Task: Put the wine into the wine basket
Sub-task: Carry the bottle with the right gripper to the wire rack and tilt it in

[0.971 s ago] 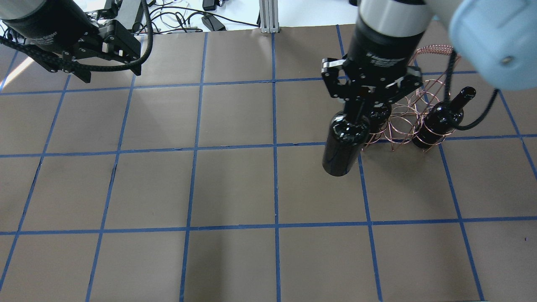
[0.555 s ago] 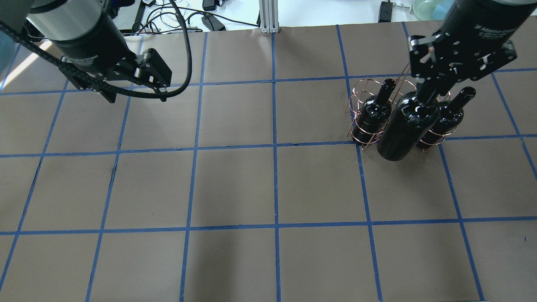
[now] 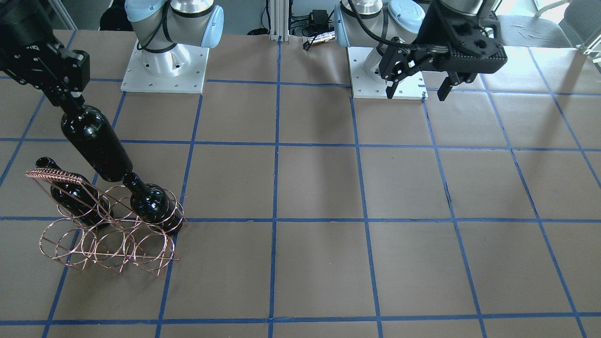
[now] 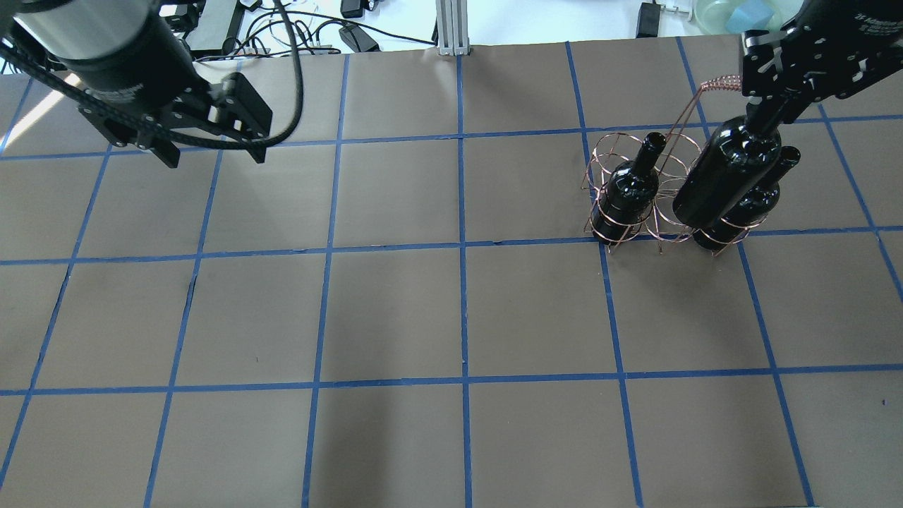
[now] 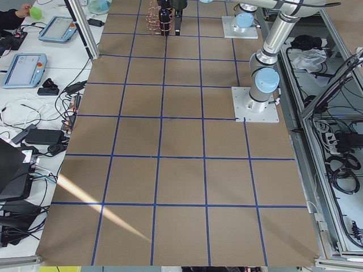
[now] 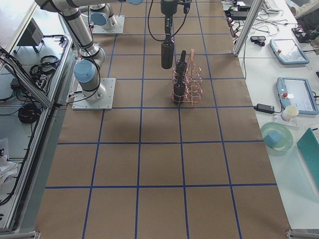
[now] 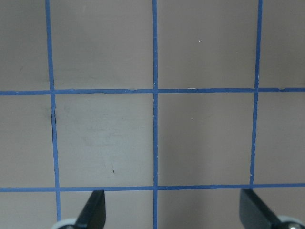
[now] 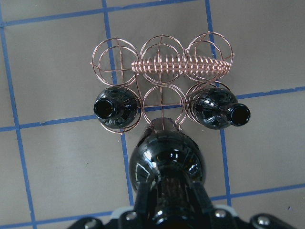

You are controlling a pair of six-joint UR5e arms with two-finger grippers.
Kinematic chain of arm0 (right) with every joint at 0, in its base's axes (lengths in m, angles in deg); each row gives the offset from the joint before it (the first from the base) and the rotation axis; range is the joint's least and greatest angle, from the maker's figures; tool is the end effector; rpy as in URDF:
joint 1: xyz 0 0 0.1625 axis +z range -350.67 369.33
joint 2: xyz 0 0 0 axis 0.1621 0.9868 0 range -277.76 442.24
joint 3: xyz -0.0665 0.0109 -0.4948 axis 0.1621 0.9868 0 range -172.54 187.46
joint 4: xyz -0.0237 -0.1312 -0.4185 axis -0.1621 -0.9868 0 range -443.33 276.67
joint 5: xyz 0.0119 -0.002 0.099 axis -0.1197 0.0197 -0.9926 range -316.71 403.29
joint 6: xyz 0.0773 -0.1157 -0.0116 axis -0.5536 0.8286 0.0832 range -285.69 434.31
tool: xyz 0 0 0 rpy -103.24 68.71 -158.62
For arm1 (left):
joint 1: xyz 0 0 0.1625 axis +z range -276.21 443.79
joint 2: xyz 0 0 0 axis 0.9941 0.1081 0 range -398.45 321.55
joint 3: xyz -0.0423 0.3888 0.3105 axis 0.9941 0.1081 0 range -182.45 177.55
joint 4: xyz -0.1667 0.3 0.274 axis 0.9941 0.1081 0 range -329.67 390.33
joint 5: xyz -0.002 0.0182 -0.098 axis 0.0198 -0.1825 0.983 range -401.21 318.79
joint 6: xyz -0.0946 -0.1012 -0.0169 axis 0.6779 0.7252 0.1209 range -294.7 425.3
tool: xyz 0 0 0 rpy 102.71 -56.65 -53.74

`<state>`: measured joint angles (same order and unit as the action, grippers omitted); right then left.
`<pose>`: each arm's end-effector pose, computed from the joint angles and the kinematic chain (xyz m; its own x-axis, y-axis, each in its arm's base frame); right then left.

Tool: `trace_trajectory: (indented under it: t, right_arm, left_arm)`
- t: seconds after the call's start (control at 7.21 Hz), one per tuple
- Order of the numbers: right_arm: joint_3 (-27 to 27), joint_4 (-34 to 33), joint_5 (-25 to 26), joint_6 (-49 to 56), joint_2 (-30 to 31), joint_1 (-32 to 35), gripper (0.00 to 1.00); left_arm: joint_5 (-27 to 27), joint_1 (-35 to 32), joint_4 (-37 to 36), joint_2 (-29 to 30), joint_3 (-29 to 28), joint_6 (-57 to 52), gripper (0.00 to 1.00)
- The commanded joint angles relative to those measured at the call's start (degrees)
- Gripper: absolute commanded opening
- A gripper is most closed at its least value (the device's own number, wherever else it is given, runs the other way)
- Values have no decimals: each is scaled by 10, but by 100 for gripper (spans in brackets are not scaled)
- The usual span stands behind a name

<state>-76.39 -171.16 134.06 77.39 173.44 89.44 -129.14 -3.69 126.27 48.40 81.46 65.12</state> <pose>0.0408 -0.5315 0.5852 -0.9926 0.1199 0.0182 0.1178 0.9890 -0.0895 -0.1166 -0.4987 0.5947 -0.9986 -0.0388 0.0358 -0.0408 0.9975 -0.0575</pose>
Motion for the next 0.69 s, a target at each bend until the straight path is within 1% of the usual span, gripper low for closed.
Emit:
trace_trajectory:
  t: [0.0,0.42,0.55]
  right_arm:
    - [0,-39,0,0,-33,-2,9]
    - [-3,-49,0,-1,-55,-2,9]
    - [-14,-50,1,1,-55,-2,9]
  left_arm:
    - [10,29,2,6,-9,16,100]
    - [17,37,2,13,10,61,100]
    - [13,29,6,15,24,55,100]
